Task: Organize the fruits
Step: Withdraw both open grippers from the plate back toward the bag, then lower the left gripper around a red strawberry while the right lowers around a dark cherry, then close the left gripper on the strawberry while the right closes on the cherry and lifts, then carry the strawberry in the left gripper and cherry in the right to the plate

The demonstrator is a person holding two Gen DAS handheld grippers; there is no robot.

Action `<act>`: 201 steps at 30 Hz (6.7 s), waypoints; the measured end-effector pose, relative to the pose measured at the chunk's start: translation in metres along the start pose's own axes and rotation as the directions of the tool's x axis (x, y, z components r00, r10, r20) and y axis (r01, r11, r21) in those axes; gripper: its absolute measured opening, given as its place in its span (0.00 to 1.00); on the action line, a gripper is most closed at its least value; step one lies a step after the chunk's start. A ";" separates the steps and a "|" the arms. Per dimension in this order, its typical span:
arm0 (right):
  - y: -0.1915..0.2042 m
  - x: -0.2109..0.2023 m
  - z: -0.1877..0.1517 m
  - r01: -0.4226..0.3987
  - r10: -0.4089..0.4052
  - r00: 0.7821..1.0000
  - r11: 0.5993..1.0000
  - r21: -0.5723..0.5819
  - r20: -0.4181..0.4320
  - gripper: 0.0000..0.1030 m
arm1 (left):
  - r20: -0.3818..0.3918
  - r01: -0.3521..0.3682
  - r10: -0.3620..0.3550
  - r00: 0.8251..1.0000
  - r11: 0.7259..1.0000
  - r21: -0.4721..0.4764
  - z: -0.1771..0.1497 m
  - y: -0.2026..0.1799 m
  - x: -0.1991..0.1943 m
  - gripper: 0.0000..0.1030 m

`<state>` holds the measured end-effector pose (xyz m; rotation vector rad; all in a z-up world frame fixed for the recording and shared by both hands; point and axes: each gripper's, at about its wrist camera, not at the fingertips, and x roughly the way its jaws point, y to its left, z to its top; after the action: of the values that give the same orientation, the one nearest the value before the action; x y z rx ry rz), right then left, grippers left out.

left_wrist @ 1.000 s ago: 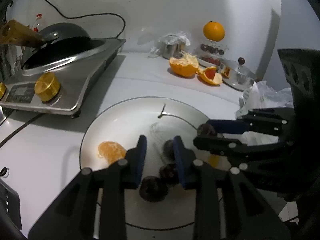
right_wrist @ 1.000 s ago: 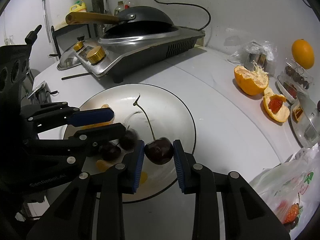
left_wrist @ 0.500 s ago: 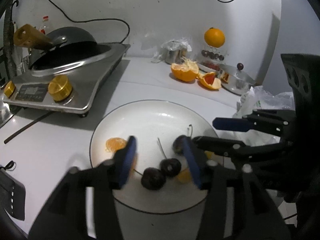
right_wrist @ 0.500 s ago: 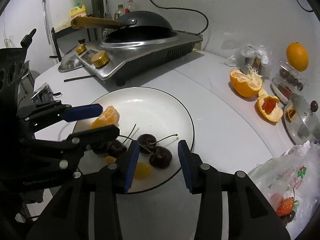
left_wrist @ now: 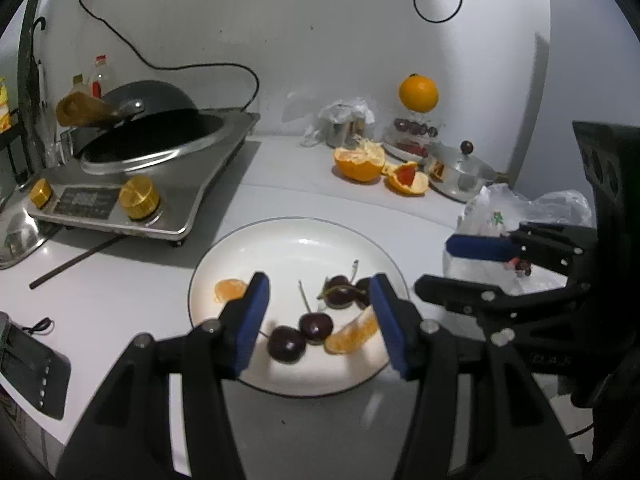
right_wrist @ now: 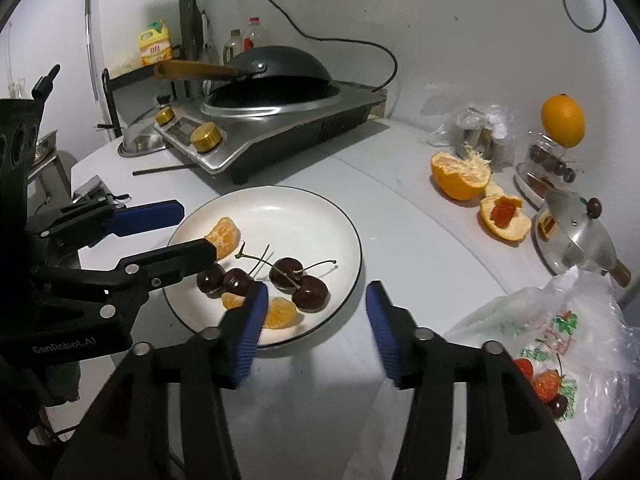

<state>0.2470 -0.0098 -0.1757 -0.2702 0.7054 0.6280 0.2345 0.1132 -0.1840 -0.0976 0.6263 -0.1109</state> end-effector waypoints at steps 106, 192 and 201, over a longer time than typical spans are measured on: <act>-0.233 -0.050 -0.119 0.051 -0.050 0.999 0.960 0.276 -0.010 0.45 | -0.104 0.075 -0.037 0.994 0.917 0.393 0.011 -0.243 0.122 0.53; -0.196 -0.111 -0.095 0.000 -0.018 0.999 0.935 0.354 0.048 0.28 | -0.043 0.152 -0.147 0.988 0.903 0.402 0.018 -0.229 0.046 0.31; -0.170 -0.111 -0.080 -0.001 -0.015 0.999 0.950 0.311 0.050 0.28 | -0.020 0.149 -0.152 0.988 0.926 0.346 0.018 -0.202 0.029 0.31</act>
<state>0.2452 -0.2266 -0.1556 0.0362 0.7422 0.5058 0.2535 -0.0892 -0.1611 0.1960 0.5832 -0.3680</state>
